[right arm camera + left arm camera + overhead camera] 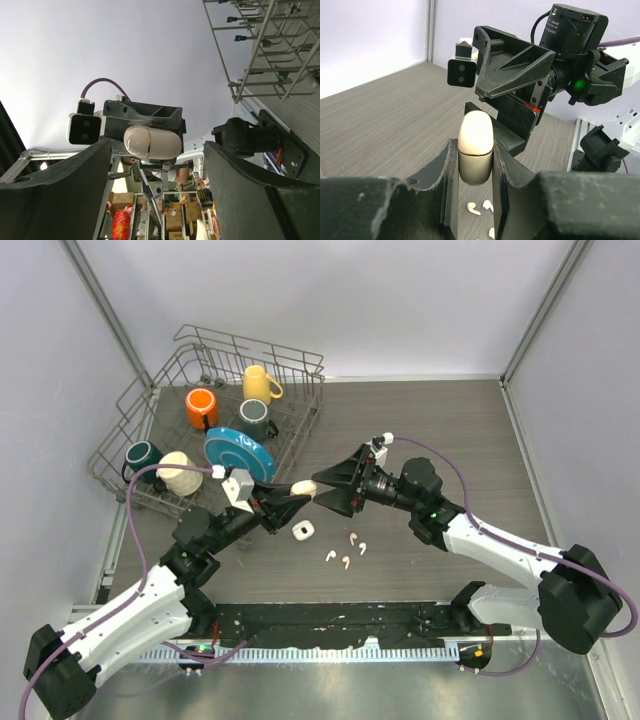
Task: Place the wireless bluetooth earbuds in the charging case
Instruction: Pick up the charging case at the center of the board.
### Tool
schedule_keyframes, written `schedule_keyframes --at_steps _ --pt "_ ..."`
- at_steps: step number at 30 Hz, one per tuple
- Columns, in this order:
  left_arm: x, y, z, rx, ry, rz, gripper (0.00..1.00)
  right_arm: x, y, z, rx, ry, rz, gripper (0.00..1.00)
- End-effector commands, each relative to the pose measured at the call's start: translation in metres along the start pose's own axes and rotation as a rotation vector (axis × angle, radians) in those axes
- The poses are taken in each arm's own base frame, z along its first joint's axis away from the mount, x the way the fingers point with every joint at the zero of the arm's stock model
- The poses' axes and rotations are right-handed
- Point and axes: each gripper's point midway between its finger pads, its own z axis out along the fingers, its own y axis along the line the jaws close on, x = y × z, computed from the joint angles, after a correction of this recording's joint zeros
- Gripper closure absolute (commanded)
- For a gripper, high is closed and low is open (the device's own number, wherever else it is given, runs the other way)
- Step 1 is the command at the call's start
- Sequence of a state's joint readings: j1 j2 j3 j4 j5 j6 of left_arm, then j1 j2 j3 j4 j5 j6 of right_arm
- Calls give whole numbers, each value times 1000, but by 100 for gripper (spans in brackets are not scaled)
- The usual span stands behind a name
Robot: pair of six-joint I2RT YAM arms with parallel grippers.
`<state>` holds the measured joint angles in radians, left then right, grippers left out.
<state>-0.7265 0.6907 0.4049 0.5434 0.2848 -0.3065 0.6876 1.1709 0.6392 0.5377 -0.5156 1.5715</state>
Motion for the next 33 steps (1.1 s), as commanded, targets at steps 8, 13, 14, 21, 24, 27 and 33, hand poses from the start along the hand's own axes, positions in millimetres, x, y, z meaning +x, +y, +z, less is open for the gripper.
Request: schedule_keyframes --at_steps 8,13,14,21,24,27,33 --pt "-22 -5 -1 21 -89 73 100 13 40 16 -150 61 60 27" --pt "-21 -3 -2 12 -85 75 100 16 41 18 -169 83 84 33" --pt "-21 -3 -2 11 -87 74 100 17 43 18 -179 86 81 33" --pt "-18 0 -1 -2 -75 83 100 20 44 20 -187 102 100 41" --pt "-18 3 -1 -16 -74 82 100 23 44 20 -191 112 101 39" --pt "-18 4 -1 -21 -75 85 100 23 42 20 -188 115 108 37" --pt "-18 5 0 -26 -73 83 100 24 41 21 -186 120 111 38"
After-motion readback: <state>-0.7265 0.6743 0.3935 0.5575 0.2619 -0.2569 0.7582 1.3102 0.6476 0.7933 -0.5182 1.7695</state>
